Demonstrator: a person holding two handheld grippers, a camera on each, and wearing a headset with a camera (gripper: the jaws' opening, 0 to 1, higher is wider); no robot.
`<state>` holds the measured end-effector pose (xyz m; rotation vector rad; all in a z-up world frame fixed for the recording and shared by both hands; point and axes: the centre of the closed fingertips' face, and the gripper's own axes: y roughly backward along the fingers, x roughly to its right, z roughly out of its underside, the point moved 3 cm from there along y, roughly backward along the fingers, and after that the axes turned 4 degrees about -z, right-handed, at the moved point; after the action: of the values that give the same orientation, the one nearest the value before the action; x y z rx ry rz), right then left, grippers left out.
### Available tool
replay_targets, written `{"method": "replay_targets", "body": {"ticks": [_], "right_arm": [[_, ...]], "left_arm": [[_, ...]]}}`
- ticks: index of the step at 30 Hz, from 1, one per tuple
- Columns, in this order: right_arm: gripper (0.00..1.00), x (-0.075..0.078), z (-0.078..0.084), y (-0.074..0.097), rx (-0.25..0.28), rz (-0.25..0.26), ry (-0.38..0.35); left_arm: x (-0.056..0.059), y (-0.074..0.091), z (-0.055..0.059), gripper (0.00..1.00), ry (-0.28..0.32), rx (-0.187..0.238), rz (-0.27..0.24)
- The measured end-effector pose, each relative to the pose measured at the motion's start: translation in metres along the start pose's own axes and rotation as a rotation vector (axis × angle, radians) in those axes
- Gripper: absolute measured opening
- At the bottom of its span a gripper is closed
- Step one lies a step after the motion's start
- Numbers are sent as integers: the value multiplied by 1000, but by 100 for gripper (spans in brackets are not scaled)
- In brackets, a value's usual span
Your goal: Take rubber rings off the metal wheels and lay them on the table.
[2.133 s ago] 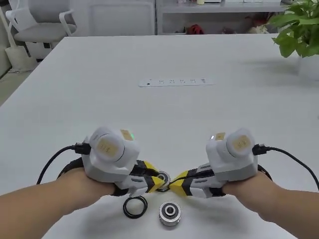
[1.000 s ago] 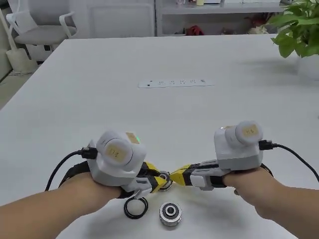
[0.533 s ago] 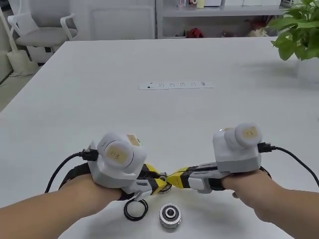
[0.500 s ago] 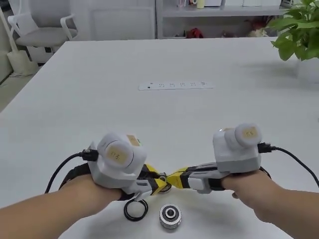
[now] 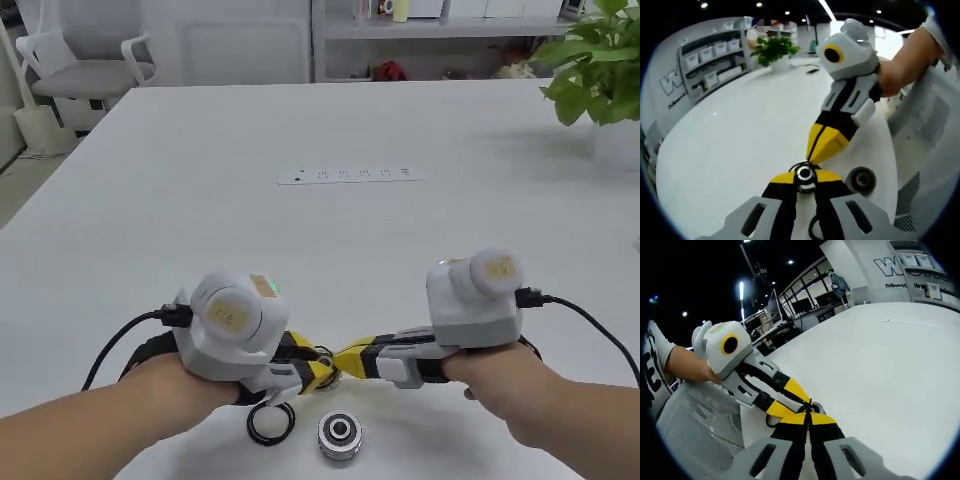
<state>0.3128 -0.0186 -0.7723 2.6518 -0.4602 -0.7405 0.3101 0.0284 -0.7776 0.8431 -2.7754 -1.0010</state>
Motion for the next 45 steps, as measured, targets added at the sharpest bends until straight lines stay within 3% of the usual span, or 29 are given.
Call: {"method": "replay_targets", "body": {"ticks": [8, 14, 21, 27, 45], "right_arm": [[0, -1, -1, 1, 13, -7, -26], [0, -2, -2, 1, 20, -17, -41], [0, -3, -4, 2, 30, -27, -54], [0, -4, -6, 3, 36, -33, -58], [0, -18, -11, 0, 35, -84, -50]], "left_arm": [[0, 5, 0, 14, -27, -16, 6], [3, 14, 0, 25, -15, -12, 40], [3, 29, -6, 30, 19, 25, 56], [6, 39, -6, 38, -3, 34, 61], [7, 75, -11, 56, 18, 98, 57]]}}
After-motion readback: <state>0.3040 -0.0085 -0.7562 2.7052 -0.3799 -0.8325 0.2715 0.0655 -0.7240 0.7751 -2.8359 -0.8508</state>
